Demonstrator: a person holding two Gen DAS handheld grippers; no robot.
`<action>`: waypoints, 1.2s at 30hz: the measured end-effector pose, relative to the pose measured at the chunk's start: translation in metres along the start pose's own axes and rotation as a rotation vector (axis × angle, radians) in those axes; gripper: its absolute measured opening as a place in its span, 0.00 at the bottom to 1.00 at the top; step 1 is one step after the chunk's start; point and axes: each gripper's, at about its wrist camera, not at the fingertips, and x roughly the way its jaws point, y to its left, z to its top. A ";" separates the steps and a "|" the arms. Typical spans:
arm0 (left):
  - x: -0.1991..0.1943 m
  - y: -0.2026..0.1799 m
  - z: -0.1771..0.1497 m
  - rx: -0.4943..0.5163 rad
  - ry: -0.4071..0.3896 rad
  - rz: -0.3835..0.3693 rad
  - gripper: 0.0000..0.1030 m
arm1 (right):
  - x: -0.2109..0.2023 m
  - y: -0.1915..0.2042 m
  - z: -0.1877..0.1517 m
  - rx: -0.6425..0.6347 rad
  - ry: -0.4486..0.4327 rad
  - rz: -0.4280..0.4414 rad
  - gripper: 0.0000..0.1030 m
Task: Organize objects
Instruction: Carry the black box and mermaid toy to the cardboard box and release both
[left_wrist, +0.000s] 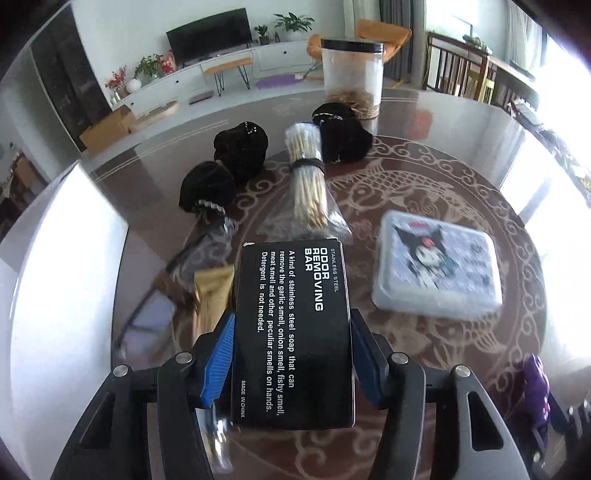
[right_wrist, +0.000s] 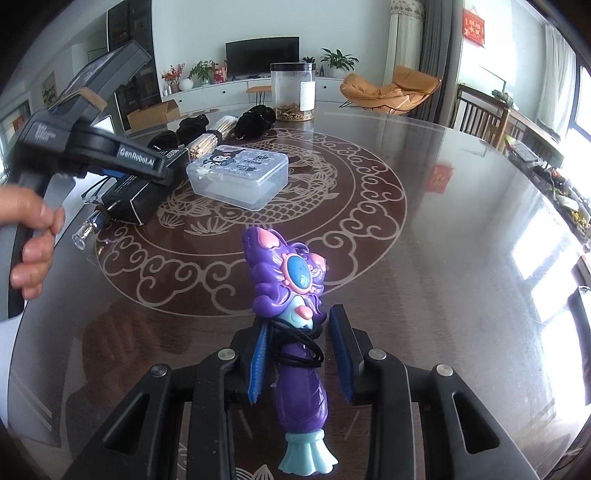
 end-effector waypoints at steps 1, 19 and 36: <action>-0.007 -0.002 -0.011 -0.011 -0.007 -0.008 0.56 | 0.000 0.000 0.000 0.000 0.000 0.000 0.32; -0.051 -0.010 -0.128 0.001 -0.022 -0.114 1.00 | -0.001 -0.004 -0.001 0.020 0.001 -0.035 0.46; -0.045 -0.007 -0.124 0.002 -0.037 -0.122 1.00 | -0.010 -0.052 -0.002 0.202 0.010 0.332 0.74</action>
